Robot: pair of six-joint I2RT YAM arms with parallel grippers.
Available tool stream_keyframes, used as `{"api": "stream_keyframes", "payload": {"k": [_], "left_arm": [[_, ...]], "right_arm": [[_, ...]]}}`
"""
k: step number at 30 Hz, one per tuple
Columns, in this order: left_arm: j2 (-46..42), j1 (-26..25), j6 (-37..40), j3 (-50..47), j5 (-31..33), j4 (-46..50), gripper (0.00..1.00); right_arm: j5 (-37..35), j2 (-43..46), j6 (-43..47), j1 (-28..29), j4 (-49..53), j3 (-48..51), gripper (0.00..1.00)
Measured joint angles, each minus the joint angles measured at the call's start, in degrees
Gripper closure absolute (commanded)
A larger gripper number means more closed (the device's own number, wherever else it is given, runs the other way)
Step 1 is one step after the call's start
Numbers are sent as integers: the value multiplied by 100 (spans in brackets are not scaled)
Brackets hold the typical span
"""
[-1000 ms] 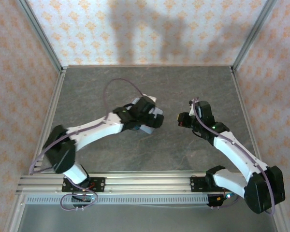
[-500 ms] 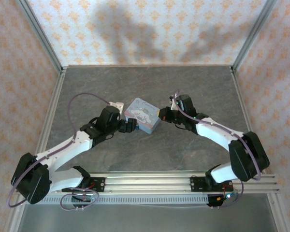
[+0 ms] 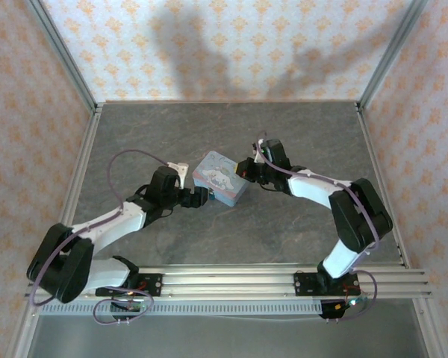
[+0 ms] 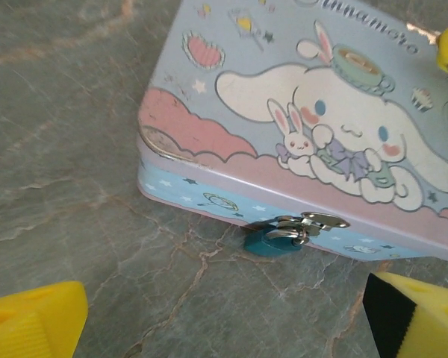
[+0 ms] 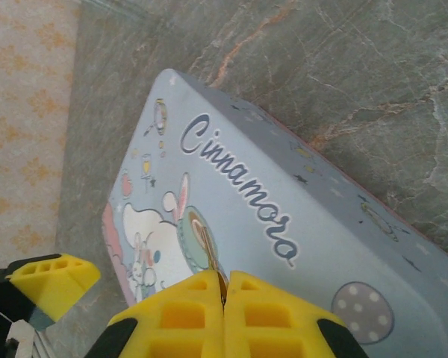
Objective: Unlock the padlock with the key
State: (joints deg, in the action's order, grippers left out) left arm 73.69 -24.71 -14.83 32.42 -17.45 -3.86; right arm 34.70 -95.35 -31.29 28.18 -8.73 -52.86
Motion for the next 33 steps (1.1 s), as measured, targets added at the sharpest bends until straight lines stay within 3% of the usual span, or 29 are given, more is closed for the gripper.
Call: {"api": "stream_keyframes", "payload": {"k": [13,33], "left_arm": [[1263,44,190,33,-1067,-1001,27],[1912,7,553,153,-1233,-1753,40]], "right_arm": [[-15,-249,264,-37,317,-278,100],[-17,-297,433,-37,337,-337,100]]}}
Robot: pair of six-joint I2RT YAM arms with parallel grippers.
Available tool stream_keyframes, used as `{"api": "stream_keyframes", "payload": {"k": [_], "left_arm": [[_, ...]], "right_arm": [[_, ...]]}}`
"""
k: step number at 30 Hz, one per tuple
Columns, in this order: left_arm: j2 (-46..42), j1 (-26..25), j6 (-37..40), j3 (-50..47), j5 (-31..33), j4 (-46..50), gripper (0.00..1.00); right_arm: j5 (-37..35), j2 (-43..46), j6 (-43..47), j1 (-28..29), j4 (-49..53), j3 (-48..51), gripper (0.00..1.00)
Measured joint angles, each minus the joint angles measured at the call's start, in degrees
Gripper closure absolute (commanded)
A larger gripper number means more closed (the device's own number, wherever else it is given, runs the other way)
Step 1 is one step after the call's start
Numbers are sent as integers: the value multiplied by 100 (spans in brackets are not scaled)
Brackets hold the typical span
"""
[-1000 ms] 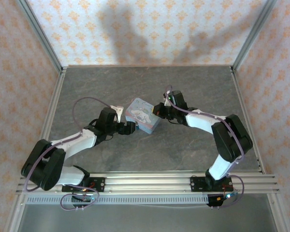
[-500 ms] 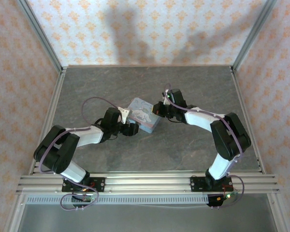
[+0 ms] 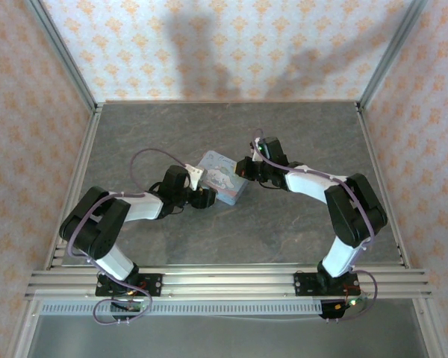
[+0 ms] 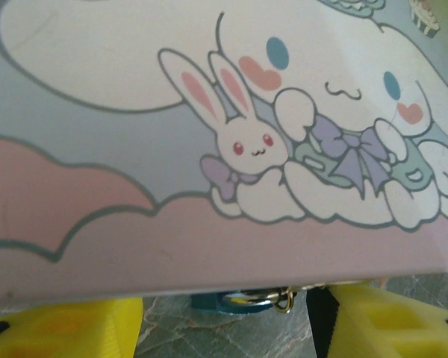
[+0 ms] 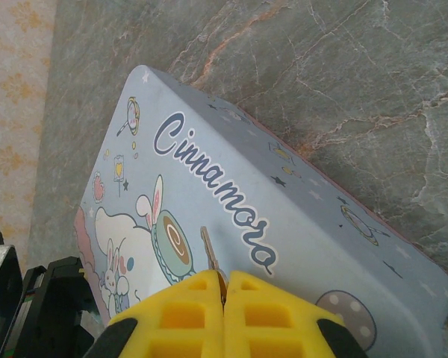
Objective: Unlock the padlock with the key
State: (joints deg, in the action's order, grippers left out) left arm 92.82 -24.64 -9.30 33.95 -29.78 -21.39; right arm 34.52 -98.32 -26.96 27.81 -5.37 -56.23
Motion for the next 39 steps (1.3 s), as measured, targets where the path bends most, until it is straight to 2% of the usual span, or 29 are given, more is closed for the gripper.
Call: {"api": "stream_keyframes", "payload": {"k": [6,28,39], "left_arm": [[184,-166,46,11,61,-122,43],[363,-651,199,162,1058,-168,61],[411,-726,234,201,1102,-216,72]], "right_arm": [[4,-9,0,-2,-7,0,100],[-4,-46,0,-50,-133,0,100],[-24,-52,0,-66,-164,0,100]]}}
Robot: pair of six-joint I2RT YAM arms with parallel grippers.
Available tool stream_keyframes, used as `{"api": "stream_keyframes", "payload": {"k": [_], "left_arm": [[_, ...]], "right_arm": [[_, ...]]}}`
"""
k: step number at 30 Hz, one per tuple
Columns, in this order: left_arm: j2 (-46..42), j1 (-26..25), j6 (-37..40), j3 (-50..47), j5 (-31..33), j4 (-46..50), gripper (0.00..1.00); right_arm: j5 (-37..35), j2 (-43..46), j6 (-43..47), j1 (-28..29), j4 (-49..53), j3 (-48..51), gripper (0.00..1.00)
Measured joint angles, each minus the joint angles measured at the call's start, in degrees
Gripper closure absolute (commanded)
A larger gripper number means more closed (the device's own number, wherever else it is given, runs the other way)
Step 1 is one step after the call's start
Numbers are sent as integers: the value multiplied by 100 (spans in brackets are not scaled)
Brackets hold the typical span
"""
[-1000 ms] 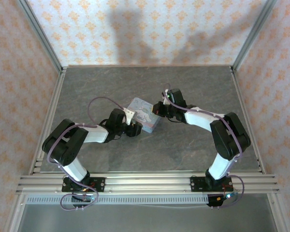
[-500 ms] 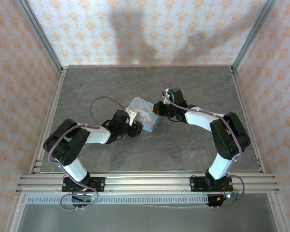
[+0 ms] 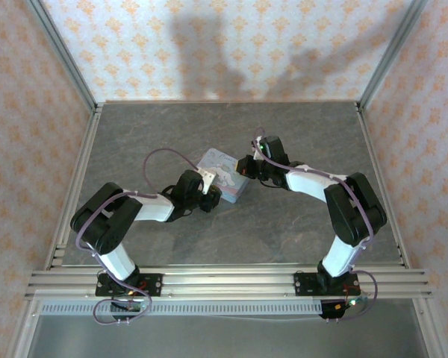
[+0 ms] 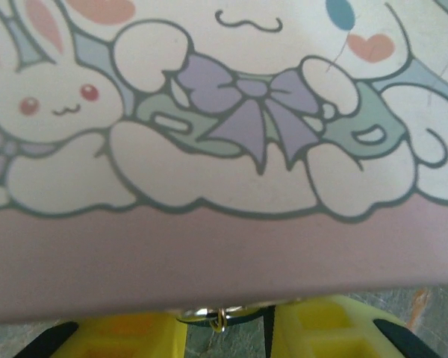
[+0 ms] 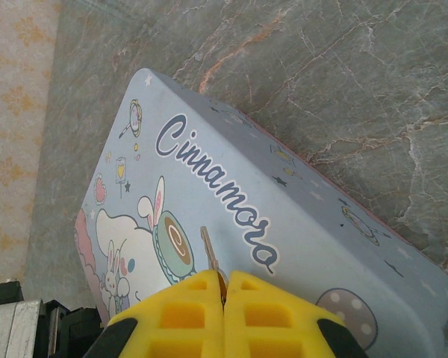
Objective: Unlock the padlock with the key
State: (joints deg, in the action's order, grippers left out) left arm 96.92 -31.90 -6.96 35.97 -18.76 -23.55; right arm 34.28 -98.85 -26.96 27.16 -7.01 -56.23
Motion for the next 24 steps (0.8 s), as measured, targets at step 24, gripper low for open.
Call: {"api": "stream_keyframes", "payload": {"k": [24], "left_arm": [[-675,0,-1279,857,-330,1847,87]], "right_arm": [[-247,2688,708,-52,-229,1707,100]]}}
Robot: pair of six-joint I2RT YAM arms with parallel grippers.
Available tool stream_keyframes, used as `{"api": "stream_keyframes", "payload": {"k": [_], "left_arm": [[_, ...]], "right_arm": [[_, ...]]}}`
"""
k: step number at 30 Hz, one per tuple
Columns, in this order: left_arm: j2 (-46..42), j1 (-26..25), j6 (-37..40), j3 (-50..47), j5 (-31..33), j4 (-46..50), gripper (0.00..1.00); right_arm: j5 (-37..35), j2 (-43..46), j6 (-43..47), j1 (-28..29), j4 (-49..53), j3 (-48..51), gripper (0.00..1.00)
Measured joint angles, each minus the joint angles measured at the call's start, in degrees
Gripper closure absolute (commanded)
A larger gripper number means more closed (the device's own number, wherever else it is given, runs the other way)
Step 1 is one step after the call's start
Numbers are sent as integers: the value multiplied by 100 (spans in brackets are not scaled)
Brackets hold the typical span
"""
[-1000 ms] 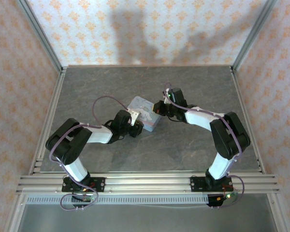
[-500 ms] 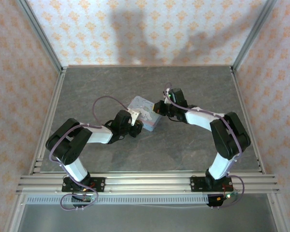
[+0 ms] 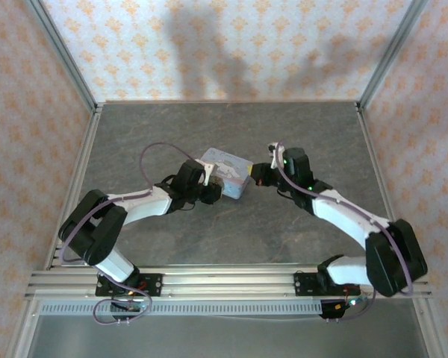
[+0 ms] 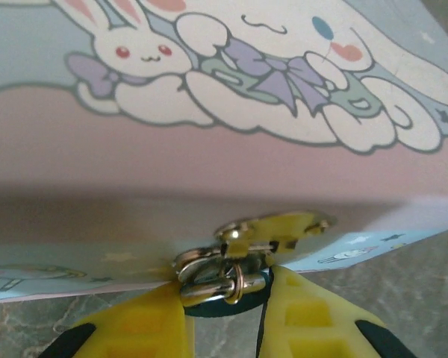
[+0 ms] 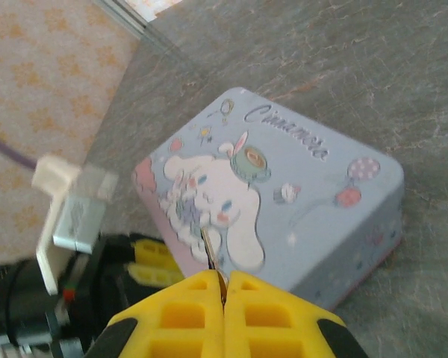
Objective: Unlock the padlock with the key
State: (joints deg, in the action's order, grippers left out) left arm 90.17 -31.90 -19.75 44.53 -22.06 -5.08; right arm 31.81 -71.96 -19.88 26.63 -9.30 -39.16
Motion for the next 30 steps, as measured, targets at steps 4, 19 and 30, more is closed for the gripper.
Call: {"api": "stream_keyframes", "payload": {"k": [4,19,30], "left_arm": [[-48,0,-446,442,-94,595,88],[-9,0,-1700,1473,-474,1506,91],[223,-11,-1733,1563,-295,1644,99]], "right_arm": [[-96,321,26,282,-203,680,100],[-424,-466,2,970,-2006,1270,100],[-544,-601,-4,970,-2157,1270,100]]}}
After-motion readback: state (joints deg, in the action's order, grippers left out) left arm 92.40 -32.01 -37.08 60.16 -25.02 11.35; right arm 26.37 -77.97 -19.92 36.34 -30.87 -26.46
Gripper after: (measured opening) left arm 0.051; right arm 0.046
